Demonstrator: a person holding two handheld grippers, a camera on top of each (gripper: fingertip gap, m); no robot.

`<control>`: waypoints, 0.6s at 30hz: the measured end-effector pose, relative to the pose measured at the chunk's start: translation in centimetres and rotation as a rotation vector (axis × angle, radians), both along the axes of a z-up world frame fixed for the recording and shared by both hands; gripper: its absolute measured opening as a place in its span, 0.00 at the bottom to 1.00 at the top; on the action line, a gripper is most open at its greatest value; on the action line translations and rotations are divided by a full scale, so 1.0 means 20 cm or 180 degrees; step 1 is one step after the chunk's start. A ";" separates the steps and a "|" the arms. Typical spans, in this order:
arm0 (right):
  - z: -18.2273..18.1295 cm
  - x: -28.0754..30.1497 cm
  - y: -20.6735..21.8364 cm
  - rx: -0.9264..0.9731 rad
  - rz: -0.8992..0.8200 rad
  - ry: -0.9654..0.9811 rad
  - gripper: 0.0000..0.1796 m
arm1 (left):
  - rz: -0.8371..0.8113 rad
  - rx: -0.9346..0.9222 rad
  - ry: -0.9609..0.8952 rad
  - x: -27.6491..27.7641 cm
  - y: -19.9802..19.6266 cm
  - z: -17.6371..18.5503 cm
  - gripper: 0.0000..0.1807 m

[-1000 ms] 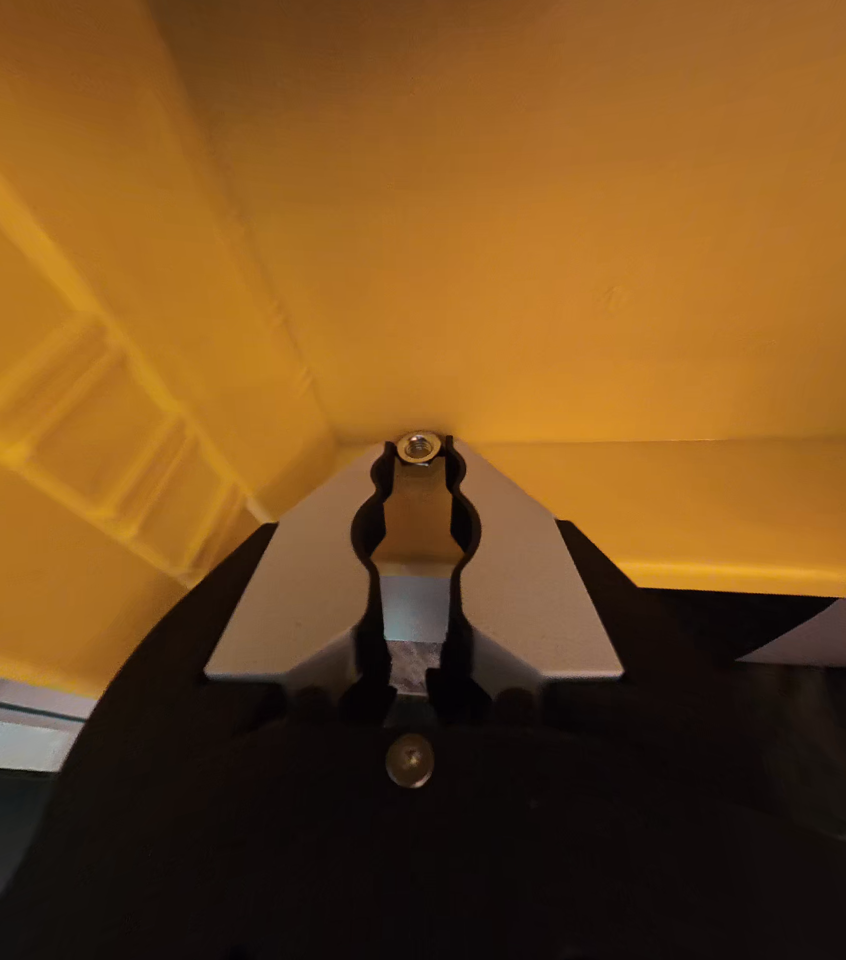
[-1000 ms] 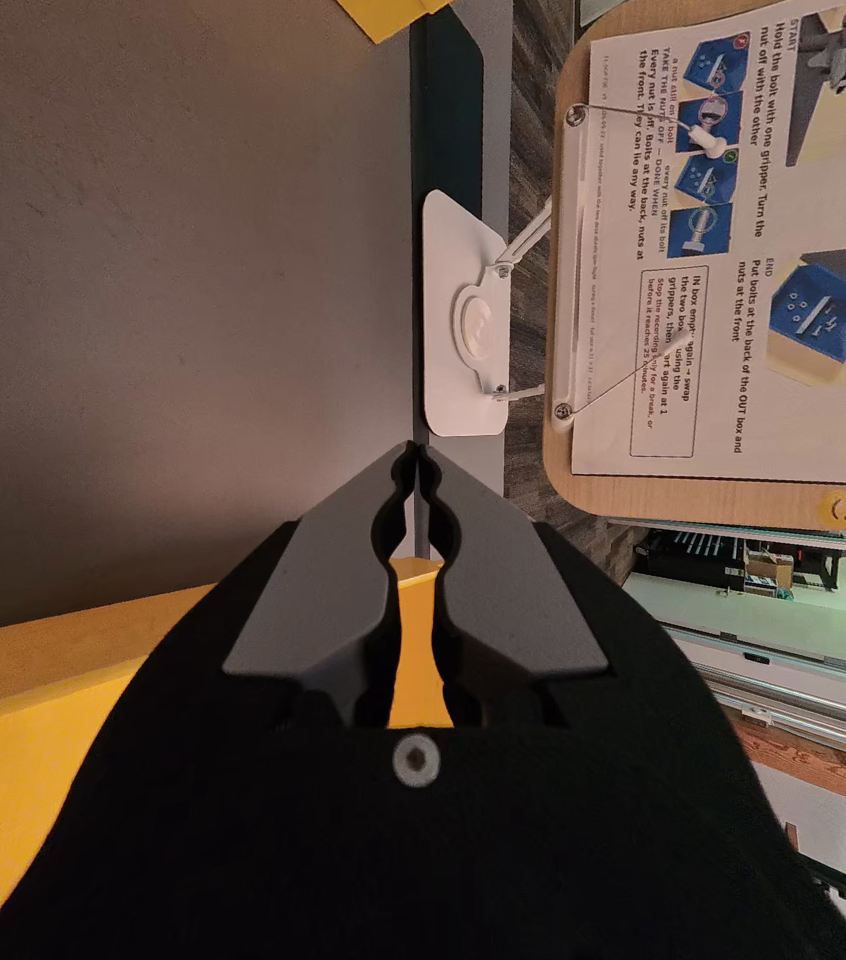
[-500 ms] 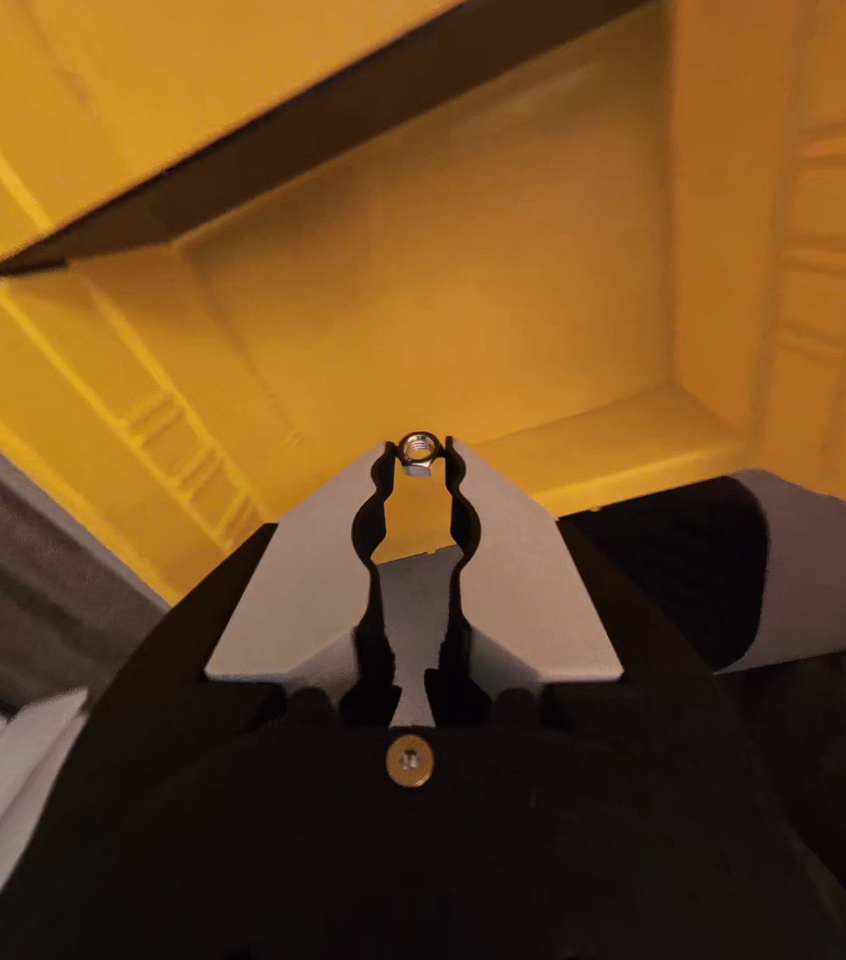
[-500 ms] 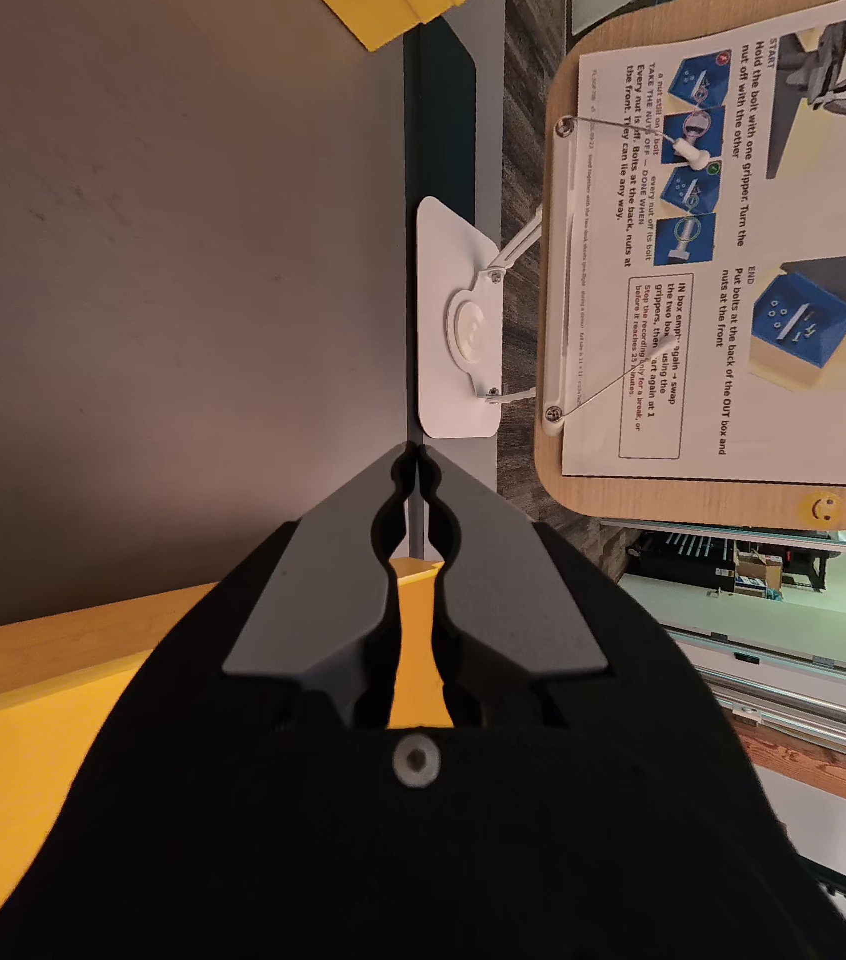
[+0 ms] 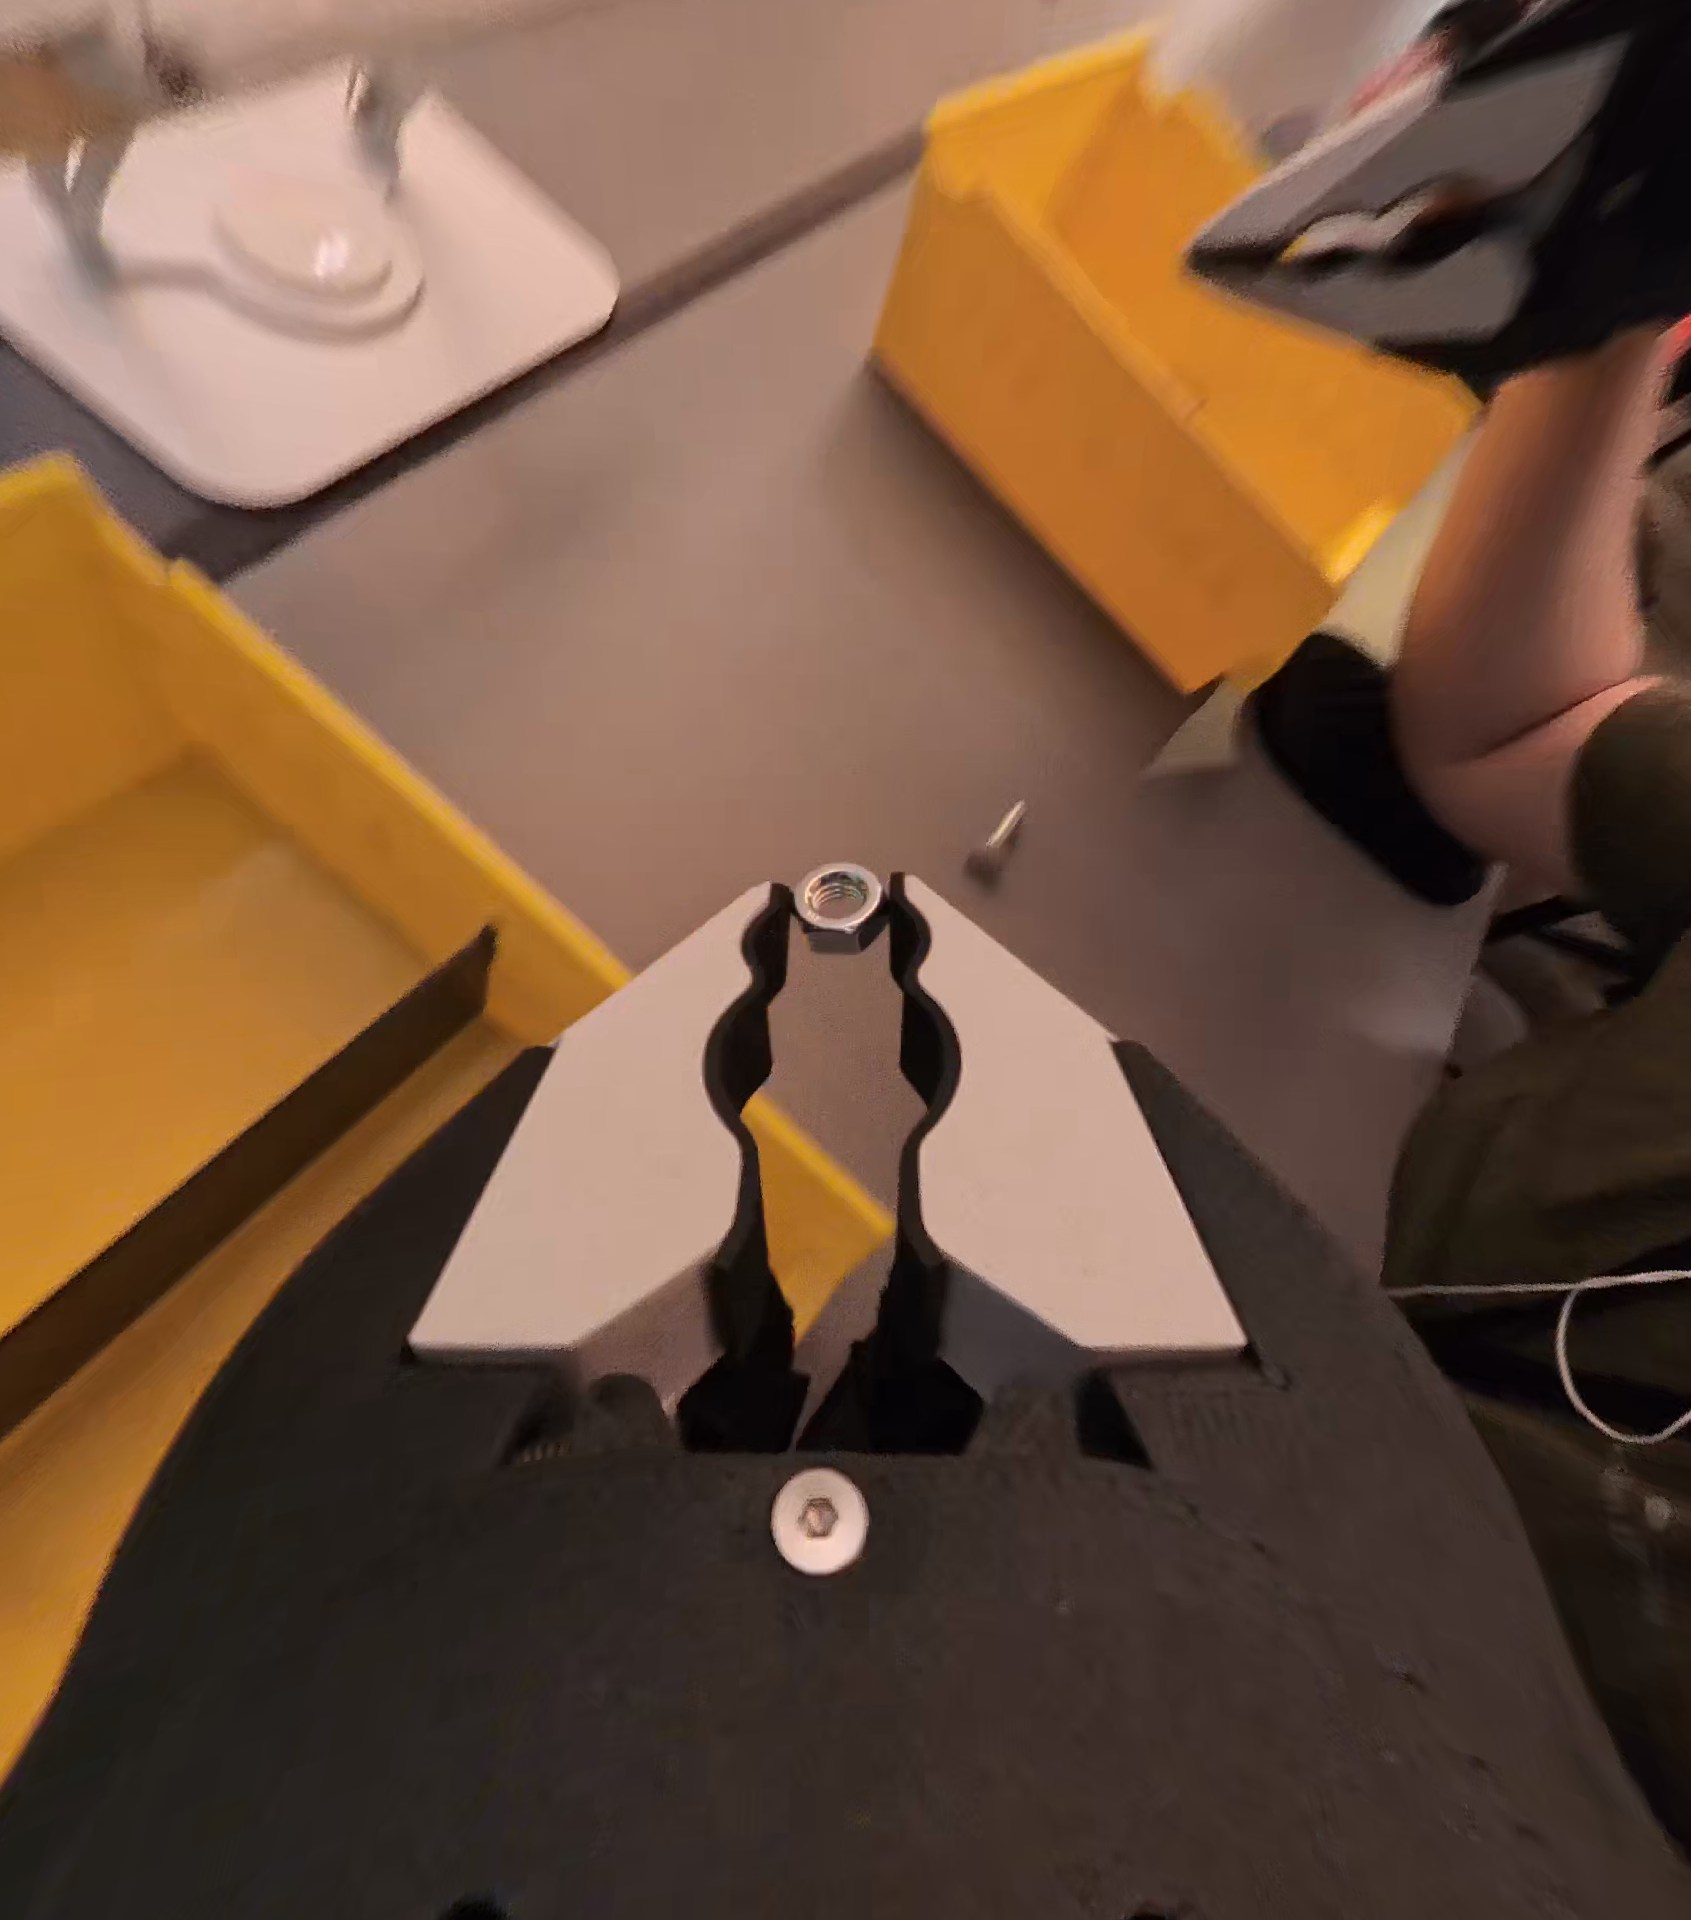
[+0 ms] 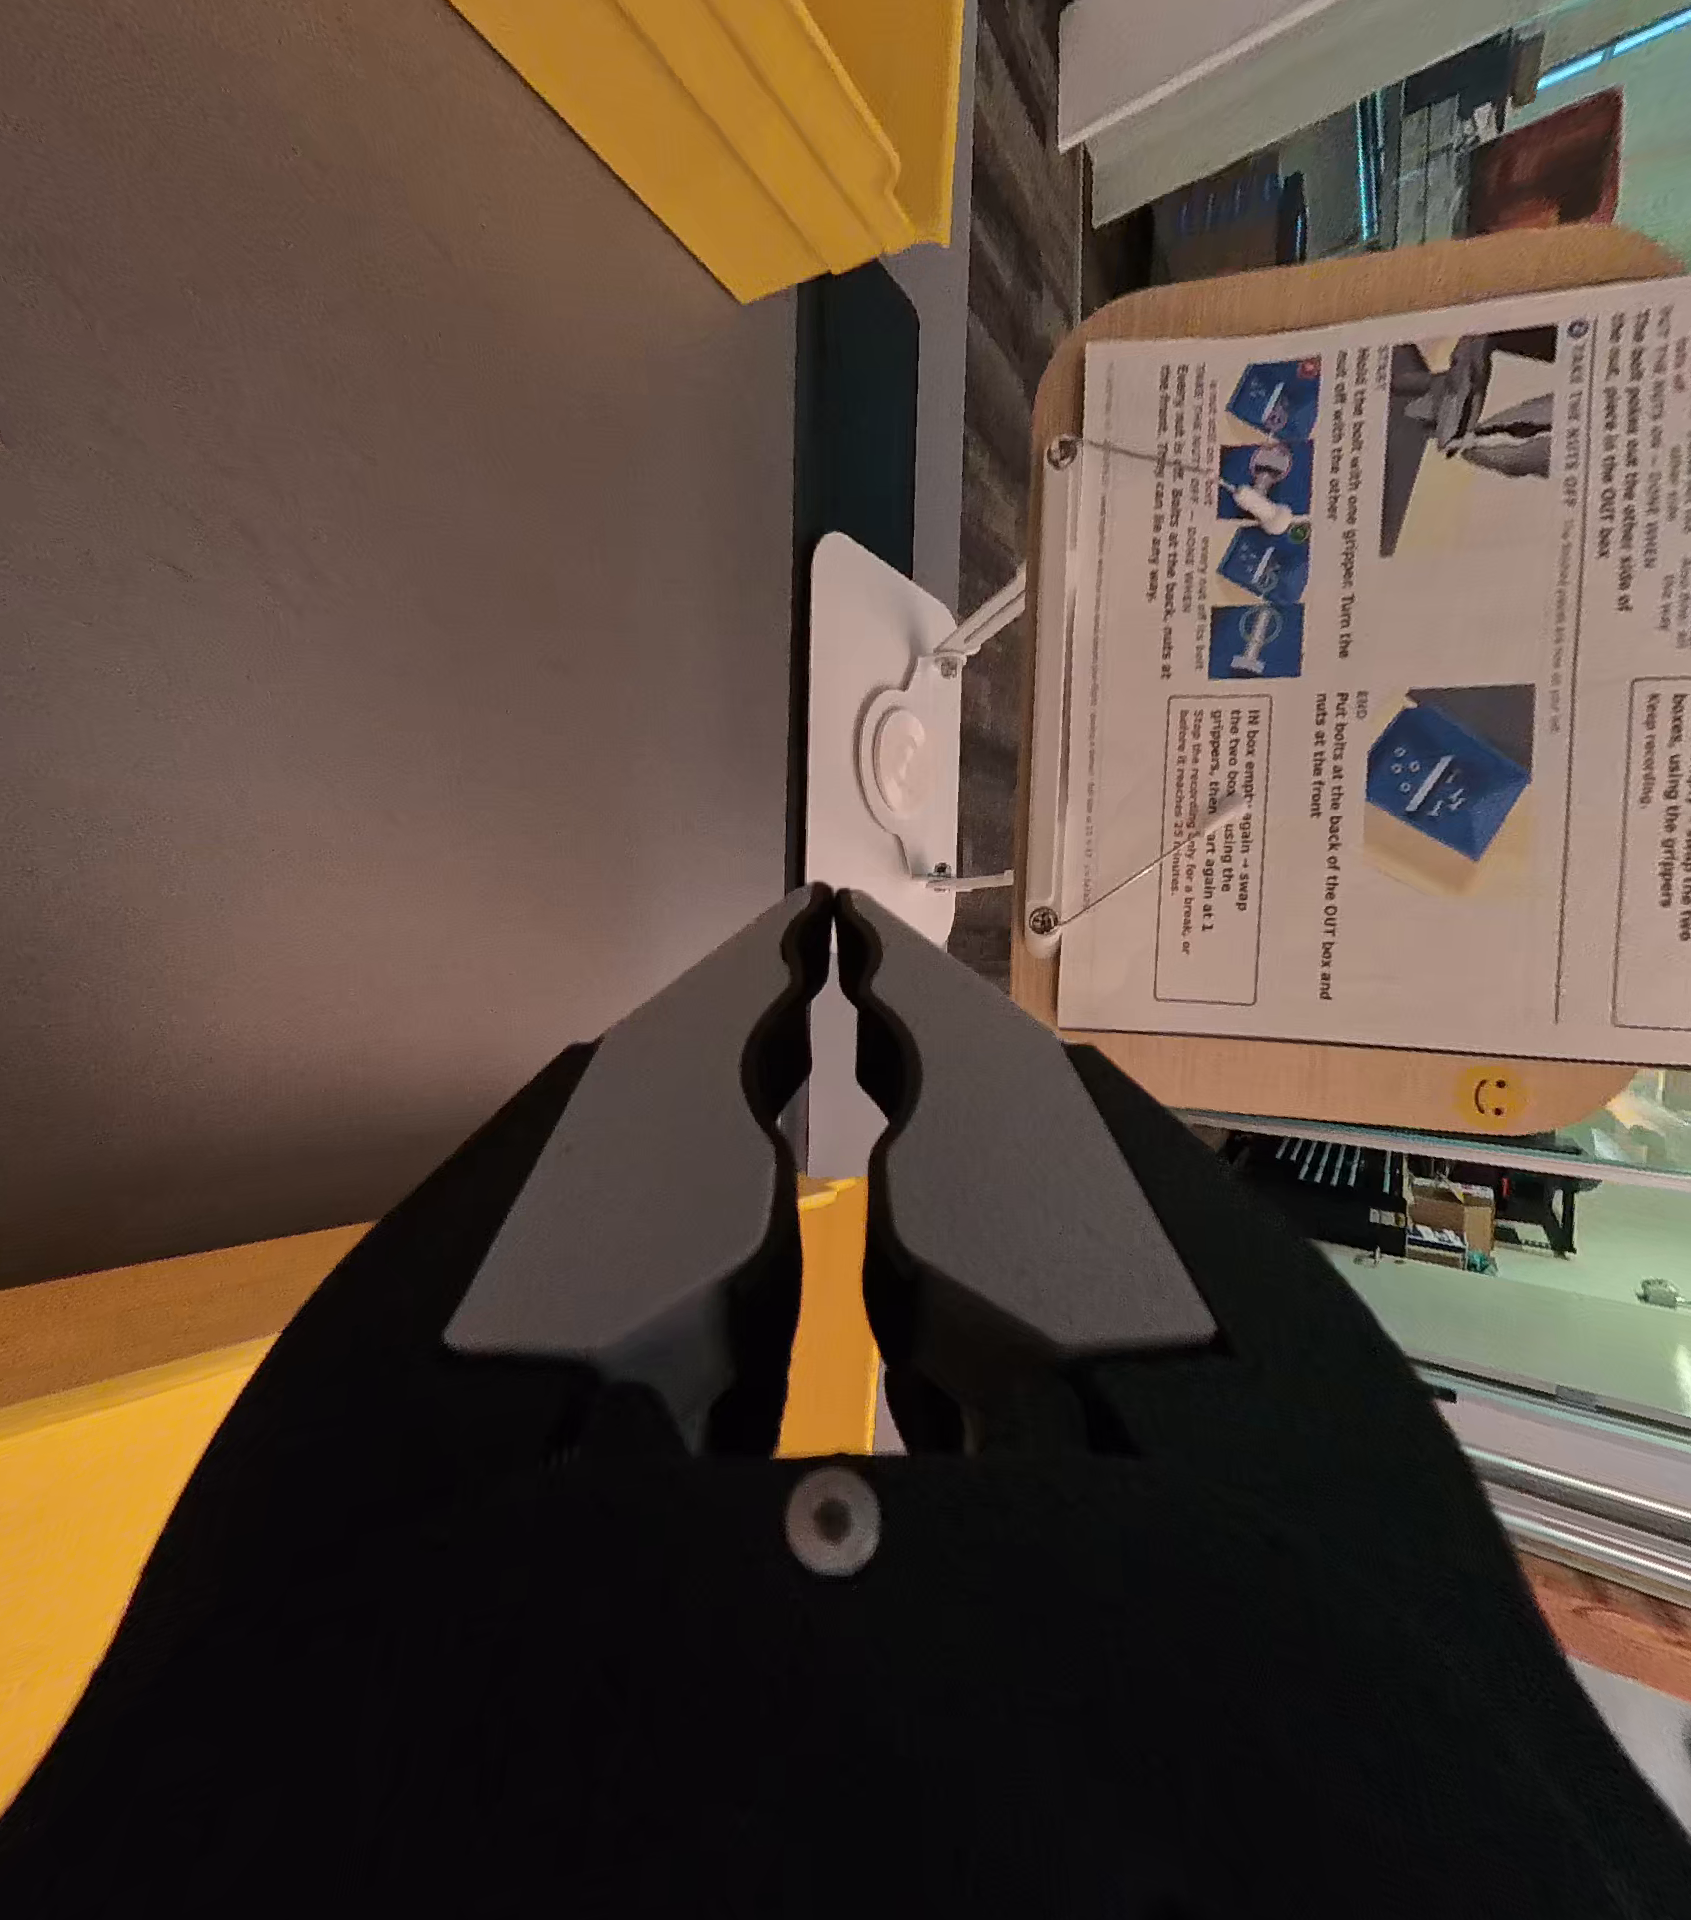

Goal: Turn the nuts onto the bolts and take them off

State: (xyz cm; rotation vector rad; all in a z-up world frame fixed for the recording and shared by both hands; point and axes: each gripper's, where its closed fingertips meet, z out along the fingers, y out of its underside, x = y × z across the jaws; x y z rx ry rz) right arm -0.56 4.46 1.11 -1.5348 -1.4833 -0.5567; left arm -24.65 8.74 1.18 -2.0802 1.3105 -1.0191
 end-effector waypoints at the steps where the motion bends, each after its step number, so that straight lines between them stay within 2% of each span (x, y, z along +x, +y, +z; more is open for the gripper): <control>1: 0.01 -0.01 -0.01 -0.0001 0.0028 0.0003 0.00 | -0.0066 0.0008 -0.0227 0.05 -0.02 0.05 0.10; 4: 0.03 -0.07 -0.04 0.0032 0.0151 0.0044 0.00 | -0.0342 -0.0175 -0.0857 0.18 -0.13 0.20 0.10; 9: 0.06 -0.12 -0.08 0.0039 0.0281 0.0096 0.00 | -0.0795 -0.0344 -0.1202 0.32 -0.34 0.26 0.10; 12: 0.06 -0.11 -0.09 -0.0003 0.0302 0.0154 0.00 | -0.0922 -0.0217 -0.1025 0.39 -0.41 0.22 0.10; 15: 0.00 -0.10 -0.09 -0.0264 0.0261 0.0187 0.00 | -0.0943 0.0158 -0.0812 0.49 -0.40 0.17 0.10; 18: -0.13 -0.11 -0.12 -0.0746 0.0241 0.0183 0.00 | -0.1000 0.0607 -0.0105 0.55 -0.33 0.01 0.10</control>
